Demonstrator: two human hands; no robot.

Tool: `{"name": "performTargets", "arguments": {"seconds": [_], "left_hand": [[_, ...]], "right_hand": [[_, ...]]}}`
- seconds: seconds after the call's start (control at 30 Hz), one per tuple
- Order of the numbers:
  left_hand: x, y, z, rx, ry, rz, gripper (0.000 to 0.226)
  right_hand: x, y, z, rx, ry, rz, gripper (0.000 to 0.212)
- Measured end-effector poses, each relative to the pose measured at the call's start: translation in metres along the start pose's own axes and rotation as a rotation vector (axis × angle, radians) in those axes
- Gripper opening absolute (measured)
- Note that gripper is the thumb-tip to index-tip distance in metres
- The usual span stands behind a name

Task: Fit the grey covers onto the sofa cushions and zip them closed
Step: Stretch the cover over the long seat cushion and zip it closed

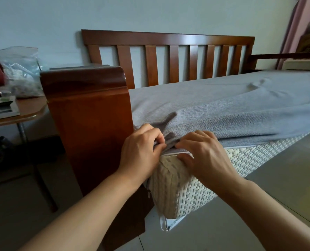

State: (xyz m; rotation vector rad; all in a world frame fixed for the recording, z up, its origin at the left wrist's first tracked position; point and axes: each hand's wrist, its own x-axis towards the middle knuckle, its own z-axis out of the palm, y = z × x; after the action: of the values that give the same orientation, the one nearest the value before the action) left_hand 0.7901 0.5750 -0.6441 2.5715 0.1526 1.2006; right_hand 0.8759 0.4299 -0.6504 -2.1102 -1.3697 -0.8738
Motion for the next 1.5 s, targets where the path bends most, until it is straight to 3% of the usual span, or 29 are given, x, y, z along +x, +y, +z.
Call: {"name": "performTargets", "arguments": {"seconds": [0.27, 0.4, 0.53, 0.63, 0.83, 1.0, 1.17, 1.33, 1.4, 1.5], "left_hand": [[-0.017, -0.002, 0.002, 0.004, 0.023, 0.066, 0.013], [-0.032, -0.001, -0.007, 0.058, -0.031, 0.054, 0.030], [-0.047, 0.009, -0.012, 0.310, 0.034, 0.244, 0.029], [-0.057, 0.017, -0.017, 0.338, 0.036, 0.321, 0.037], [-0.070, 0.030, -0.001, 0.280, 0.020, 0.324, 0.012], [-0.074, 0.039, 0.009, 0.282, 0.119, 0.318, 0.018], [-0.090, 0.034, 0.012, 0.316, 0.100, 0.498, 0.027], [-0.130, 0.023, 0.039, 0.268, -0.056, 0.414, 0.019], [-0.142, 0.011, 0.041, 0.271, -0.075, 0.298, 0.010], [-0.144, -0.003, 0.036, 0.276, -0.058, 0.088, 0.021]], "right_hand": [[0.007, -0.007, 0.009, -0.117, 0.033, -0.007, 0.014], [-0.013, -0.011, 0.006, 0.012, -0.030, 0.096, 0.012], [-0.023, -0.017, -0.002, 0.070, -0.061, 0.108, 0.013], [-0.028, -0.019, -0.005, 0.045, -0.065, 0.096, 0.013], [-0.080, -0.026, -0.001, 0.057, 0.014, 0.111, 0.016], [-0.092, -0.016, 0.006, 0.018, 0.029, 0.027, 0.010], [-0.093, -0.018, 0.015, 0.046, 0.162, 0.001, 0.014], [-0.133, -0.013, 0.037, 0.060, 0.121, 0.009, 0.017], [-0.142, -0.008, 0.040, 0.045, 0.091, 0.023, 0.015], [-0.147, -0.011, 0.039, 0.033, 0.061, 0.137, 0.014]]}}
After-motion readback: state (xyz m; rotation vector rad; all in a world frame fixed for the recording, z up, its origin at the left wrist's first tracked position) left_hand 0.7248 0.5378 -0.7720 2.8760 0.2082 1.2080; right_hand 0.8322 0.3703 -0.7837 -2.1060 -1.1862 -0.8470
